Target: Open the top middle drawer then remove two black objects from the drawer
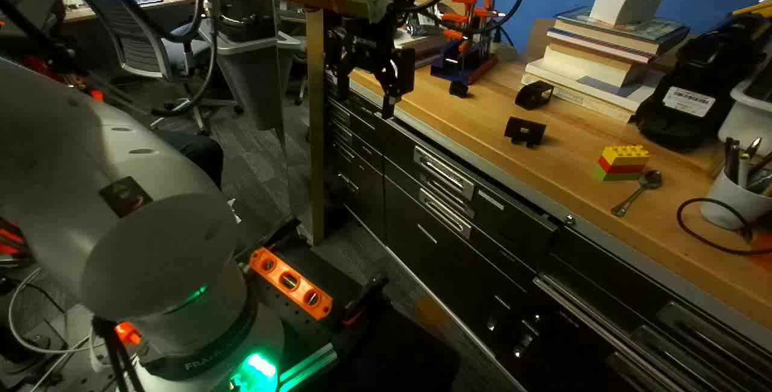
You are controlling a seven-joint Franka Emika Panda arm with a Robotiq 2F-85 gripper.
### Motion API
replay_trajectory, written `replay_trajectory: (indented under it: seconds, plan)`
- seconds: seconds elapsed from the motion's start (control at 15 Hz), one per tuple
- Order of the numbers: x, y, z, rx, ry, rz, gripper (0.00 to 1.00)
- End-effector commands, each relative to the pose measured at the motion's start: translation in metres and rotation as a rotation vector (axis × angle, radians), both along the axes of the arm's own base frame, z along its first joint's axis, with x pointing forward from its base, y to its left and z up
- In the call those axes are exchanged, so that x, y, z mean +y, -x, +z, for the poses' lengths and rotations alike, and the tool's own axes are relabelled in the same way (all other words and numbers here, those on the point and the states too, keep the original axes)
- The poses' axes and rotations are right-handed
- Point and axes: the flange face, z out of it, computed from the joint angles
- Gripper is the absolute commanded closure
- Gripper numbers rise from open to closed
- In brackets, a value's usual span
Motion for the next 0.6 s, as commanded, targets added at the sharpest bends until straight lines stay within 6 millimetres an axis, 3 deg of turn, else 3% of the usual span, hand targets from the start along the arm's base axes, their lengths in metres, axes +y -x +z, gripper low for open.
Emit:
replay_trajectory:
  seconds: [0.0, 0.53]
  plan:
    - [0.0001, -0.0006, 0.0013, -0.002, 0.0, 0.0, 0.0]
    - [0.0001, -0.0011, 0.0034, -0.007, 0.0, 0.0, 0.0]
